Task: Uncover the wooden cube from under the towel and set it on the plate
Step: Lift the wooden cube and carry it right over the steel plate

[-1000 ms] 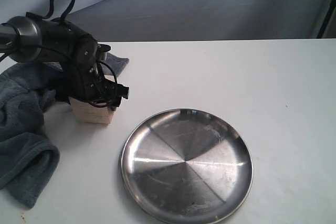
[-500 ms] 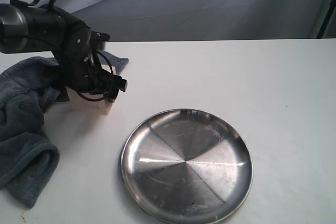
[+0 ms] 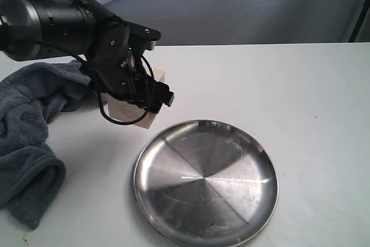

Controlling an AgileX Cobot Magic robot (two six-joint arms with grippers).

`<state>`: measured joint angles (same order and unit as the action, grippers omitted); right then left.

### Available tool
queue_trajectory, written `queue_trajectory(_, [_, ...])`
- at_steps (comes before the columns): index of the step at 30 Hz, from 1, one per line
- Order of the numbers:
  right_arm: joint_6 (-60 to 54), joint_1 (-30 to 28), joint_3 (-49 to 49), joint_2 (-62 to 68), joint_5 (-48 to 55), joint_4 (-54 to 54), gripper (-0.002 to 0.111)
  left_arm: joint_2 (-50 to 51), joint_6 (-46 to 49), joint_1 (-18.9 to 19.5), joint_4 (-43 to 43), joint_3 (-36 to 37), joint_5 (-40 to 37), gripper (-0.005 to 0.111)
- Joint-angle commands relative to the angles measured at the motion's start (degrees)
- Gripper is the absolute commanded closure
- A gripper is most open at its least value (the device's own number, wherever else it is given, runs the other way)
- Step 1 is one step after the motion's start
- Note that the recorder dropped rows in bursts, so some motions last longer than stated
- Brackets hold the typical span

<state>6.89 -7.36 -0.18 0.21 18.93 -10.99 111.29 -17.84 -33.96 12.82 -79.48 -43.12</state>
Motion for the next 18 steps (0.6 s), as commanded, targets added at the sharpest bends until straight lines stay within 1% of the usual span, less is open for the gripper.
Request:
queue_trajectory(1, [0.02, -0.02, 0.18, -0.21, 0.01, 0.1, 0.108, -1.32, 2.45, -2.94, -5.04, -0.08, 1.89, 0.107])
queue_trajectory(5, [0.02, -0.02, 0.18, -0.21, 0.01, 0.1, 0.108, -1.32, 6.51, -5.19, -9.57, -0.08, 2.43, 0.107])
queue_trajectory(13, [0.02, -0.02, 0.18, -0.21, 0.01, 0.1, 0.108, -1.32, 9.14, -11.19, -9.71, -0.08, 2.67, 0.107])
queue_trajectory(16, [0.02, -0.02, 0.18, -0.21, 0.01, 0.1, 0.108, -1.19, 8.94, -13.67, -9.88, -0.08, 4.29, 0.107])
queue_trajectory(18, [0.02, -0.02, 0.18, -0.21, 0.01, 0.1, 0.108, -1.19, 8.94, -15.3, -11.46, -0.08, 6.39, 0.107])
